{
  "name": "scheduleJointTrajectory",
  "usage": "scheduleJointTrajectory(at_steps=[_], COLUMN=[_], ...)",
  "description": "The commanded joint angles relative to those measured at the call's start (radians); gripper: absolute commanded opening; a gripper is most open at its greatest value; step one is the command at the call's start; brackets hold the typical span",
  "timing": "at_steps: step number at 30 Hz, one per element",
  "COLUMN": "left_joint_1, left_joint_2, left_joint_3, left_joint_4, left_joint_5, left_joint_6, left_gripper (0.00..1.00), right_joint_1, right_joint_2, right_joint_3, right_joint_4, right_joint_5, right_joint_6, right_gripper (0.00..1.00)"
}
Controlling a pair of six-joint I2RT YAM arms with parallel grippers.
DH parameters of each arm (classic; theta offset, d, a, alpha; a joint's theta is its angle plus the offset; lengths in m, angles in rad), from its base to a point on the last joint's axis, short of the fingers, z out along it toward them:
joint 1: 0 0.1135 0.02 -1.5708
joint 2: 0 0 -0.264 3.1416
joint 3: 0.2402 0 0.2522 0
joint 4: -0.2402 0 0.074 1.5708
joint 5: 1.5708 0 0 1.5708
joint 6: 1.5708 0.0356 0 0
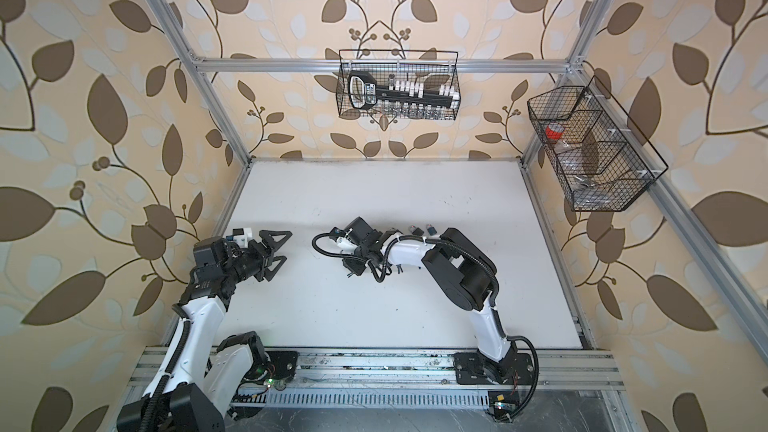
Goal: Lock with the key
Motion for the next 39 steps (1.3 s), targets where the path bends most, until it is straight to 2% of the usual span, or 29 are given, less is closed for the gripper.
scheduleJointTrajectory(at_steps=[1, 4, 11, 15, 18, 21, 26, 31, 35, 39], left_joint_1=[0.015, 0.016, 0.014, -0.003, -0.079, -0.201, -0.361, -0.522, -0.631, -0.705], left_joint_2=[0.005, 0.007, 0.018, 0.049, 0.049, 0.056, 0.085, 0.129, 0.204, 0.243], left_joint_3=[0.017, 0.038, 0.285, 0.432, 0.509, 0.542, 0.523, 0.547, 0.602, 0.617], left_joint_4=[0.034, 0.014, -0.276, -0.412, -0.447, -0.409, -0.165, 0.014, 0.012, 0.030], left_joint_5=[0.036, 0.032, -0.079, -0.155, -0.228, -0.273, -0.149, -0.067, -0.027, -0.005], left_joint_6=[0.002, 0.019, 0.237, 0.301, 0.330, 0.334, 0.297, 0.305, 0.361, 0.389], left_gripper=[0.99, 0.99, 0.99, 0.96, 0.95, 0.91, 0.76, 0.66, 0.53, 0.49], right_joint_1=[0.008, 0.007, 0.004, -0.016, -0.045, -0.077, -0.125, -0.245, -0.250, -0.251], right_joint_2=[0.036, 0.019, -0.167, -0.313, -0.426, -0.542, -0.695, -0.754, -0.772, -0.784], right_joint_3=[-0.003, -0.010, -0.104, -0.194, -0.282, -0.355, -0.400, -0.394, -0.369, -0.358], right_joint_4=[-0.062, -0.058, 0.023, 0.083, 0.144, 0.190, 0.176, 0.156, 0.086, 0.082], right_joint_5=[0.010, 0.013, -0.019, -0.097, -0.170, -0.308, -0.360, -0.667, -0.722, -0.775], right_joint_6=[0.002, 0.003, 0.048, 0.100, 0.130, 0.109, 0.096, 0.137, 0.081, 0.085], right_gripper=[0.33, 0.29, 0.22, 0.00, 0.00, 0.00, 0.00, 0.00, 0.00, 0.00])
